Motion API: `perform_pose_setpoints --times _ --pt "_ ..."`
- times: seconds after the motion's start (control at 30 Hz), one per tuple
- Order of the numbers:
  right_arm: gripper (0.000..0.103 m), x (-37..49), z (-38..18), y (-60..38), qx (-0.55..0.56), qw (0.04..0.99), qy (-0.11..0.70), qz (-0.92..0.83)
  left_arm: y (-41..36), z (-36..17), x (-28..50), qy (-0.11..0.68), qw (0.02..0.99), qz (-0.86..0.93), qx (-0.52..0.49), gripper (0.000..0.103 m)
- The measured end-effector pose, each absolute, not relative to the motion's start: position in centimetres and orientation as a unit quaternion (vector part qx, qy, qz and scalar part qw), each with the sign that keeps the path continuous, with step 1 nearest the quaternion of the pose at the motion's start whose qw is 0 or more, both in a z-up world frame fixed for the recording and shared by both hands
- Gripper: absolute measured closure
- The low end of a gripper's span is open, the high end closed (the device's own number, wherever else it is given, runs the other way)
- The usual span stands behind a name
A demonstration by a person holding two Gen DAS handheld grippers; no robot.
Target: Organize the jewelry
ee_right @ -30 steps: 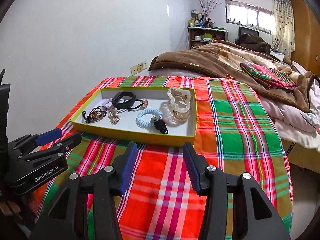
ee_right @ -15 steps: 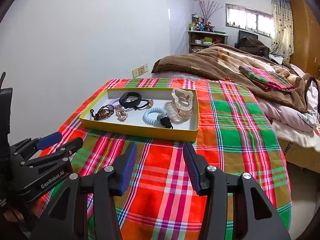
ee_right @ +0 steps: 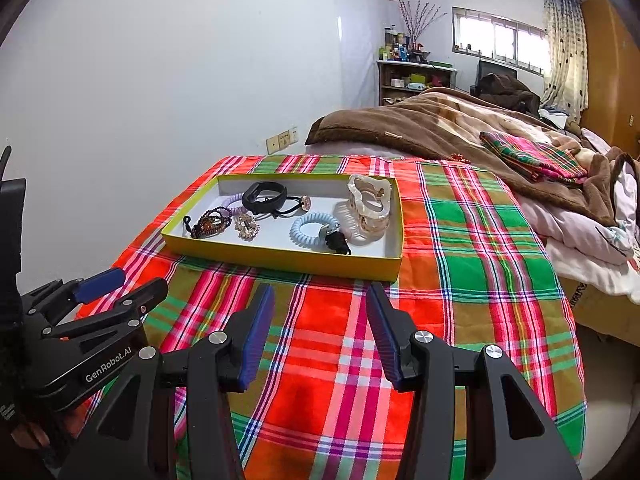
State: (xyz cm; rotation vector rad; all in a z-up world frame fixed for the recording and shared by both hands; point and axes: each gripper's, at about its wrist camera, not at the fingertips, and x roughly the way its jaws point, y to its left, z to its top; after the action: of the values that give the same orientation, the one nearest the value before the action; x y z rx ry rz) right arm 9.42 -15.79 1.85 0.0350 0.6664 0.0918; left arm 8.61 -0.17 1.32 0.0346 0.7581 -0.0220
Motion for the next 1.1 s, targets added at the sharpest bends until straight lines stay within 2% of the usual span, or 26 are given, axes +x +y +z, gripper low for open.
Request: perform_pose_setpoints --times 1.1 --pt "0.054 9.21 1.77 -15.82 0.023 0.944 0.325 0.042 -0.02 1.48 8.56 0.374 0.927 -0.009 0.015 0.048"
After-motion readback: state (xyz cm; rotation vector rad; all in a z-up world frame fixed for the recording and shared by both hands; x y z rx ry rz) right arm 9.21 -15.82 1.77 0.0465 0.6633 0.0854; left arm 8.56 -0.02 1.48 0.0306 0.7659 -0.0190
